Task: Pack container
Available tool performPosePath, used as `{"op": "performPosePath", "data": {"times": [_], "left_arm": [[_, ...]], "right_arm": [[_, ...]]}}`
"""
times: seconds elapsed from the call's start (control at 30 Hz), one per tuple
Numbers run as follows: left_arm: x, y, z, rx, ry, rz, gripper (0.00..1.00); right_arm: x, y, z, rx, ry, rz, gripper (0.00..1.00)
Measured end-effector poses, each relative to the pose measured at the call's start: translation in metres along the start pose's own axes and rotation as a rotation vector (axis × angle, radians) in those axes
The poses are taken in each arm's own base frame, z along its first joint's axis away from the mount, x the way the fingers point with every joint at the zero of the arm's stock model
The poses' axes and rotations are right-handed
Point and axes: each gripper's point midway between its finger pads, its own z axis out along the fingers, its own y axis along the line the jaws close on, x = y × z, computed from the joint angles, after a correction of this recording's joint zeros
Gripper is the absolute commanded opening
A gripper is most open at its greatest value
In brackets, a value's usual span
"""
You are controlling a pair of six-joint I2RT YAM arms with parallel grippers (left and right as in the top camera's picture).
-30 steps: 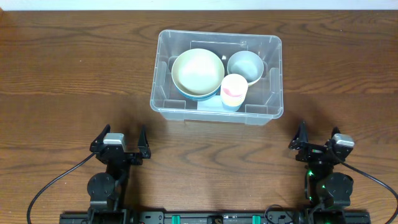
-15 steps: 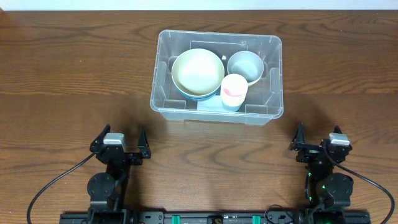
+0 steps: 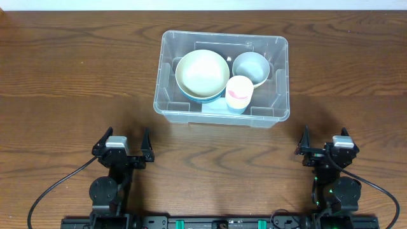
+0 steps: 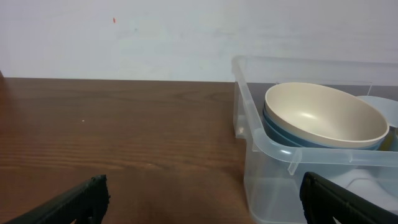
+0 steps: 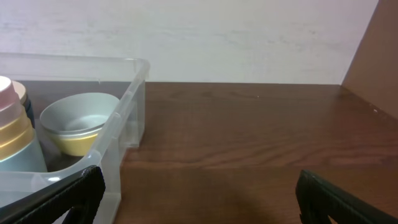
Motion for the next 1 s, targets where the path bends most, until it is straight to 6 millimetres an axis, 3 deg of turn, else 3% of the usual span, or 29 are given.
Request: {"op": "performPosePath", "data": {"times": [1.0], "left_arm": [[0.0000,0.0000,0.0000,0.000,0.000,0.000,0.98]], "right_arm": [[0.0000,0.0023,0.0000,-0.013,0.000,-0.003,0.99]]}}
